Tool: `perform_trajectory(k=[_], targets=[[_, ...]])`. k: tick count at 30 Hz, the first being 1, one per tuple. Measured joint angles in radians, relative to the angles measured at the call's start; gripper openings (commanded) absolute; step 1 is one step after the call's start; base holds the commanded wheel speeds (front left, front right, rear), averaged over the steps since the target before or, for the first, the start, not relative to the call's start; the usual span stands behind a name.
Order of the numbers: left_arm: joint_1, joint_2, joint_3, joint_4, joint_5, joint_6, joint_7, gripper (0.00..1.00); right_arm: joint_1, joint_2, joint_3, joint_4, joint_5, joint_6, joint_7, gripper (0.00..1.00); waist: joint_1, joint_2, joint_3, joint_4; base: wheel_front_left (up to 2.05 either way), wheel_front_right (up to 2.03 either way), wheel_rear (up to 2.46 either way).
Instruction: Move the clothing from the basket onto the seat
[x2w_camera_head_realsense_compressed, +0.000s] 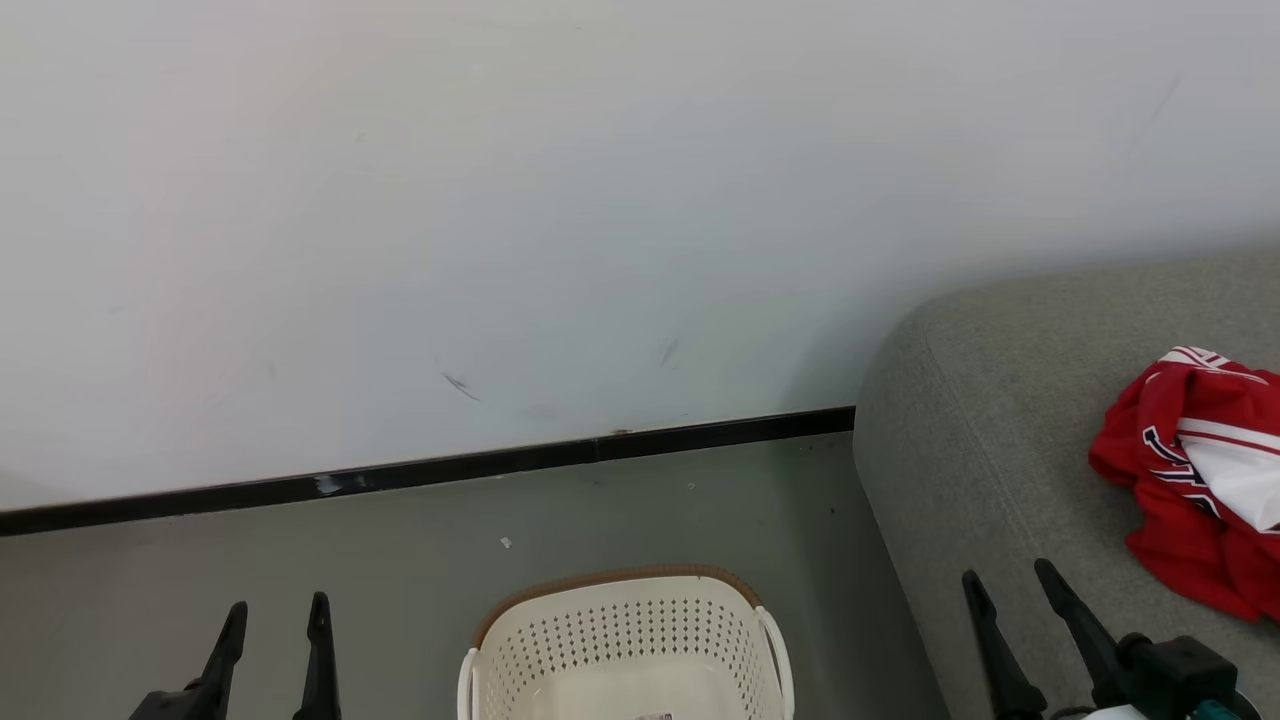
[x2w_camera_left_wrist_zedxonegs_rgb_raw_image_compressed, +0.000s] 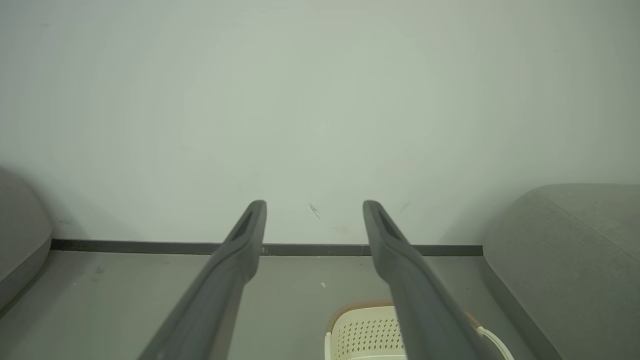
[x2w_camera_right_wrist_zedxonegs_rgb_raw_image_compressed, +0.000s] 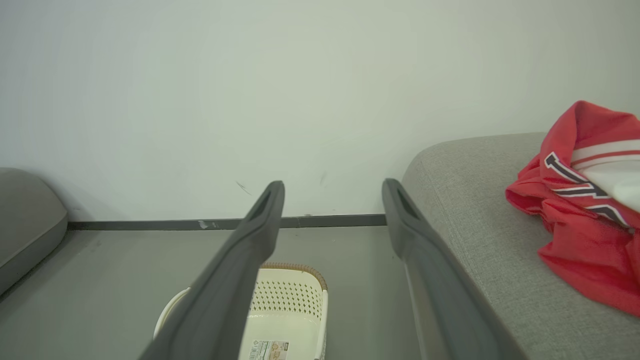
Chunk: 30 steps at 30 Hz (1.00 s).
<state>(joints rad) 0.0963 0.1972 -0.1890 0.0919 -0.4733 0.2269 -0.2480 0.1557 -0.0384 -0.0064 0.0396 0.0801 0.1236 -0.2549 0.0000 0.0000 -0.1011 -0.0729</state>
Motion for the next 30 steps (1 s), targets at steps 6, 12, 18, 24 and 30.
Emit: perform_trajectory(k=[6,12,18,24,30], targets=[[0.000,0.000,0.006,-0.009,-0.001,0.001,0.000,1.00,0.005,0.000,0.001,-0.011,0.007,0.000,0.000,1.00,0.0000,0.0000,0.010,0.006,0.00,0.00,0.00],[0.000,0.001,0.008,-0.014,-0.001,0.001,0.000,1.00,0.005,0.000,0.000,-0.028,0.009,0.000,0.000,1.00,0.0000,0.0000,0.018,0.010,0.00,0.00,0.00],[0.000,0.006,0.008,-0.016,-0.001,0.001,0.000,1.00,0.005,0.000,-0.003,-0.031,0.017,0.000,0.000,1.00,0.0000,0.0000,0.028,0.014,0.00,0.00,0.00],[0.000,0.015,0.008,-0.020,-0.001,0.001,0.000,1.00,0.005,0.000,-0.004,-0.036,0.024,0.000,0.000,1.00,0.0000,0.0000,0.038,0.016,0.00,0.00,0.00],[-0.001,0.021,0.008,-0.029,-0.001,0.001,0.001,1.00,0.005,0.000,-0.007,-0.042,0.024,0.000,0.000,1.00,-0.0001,0.0000,0.051,0.016,0.00,0.00,0.00]])
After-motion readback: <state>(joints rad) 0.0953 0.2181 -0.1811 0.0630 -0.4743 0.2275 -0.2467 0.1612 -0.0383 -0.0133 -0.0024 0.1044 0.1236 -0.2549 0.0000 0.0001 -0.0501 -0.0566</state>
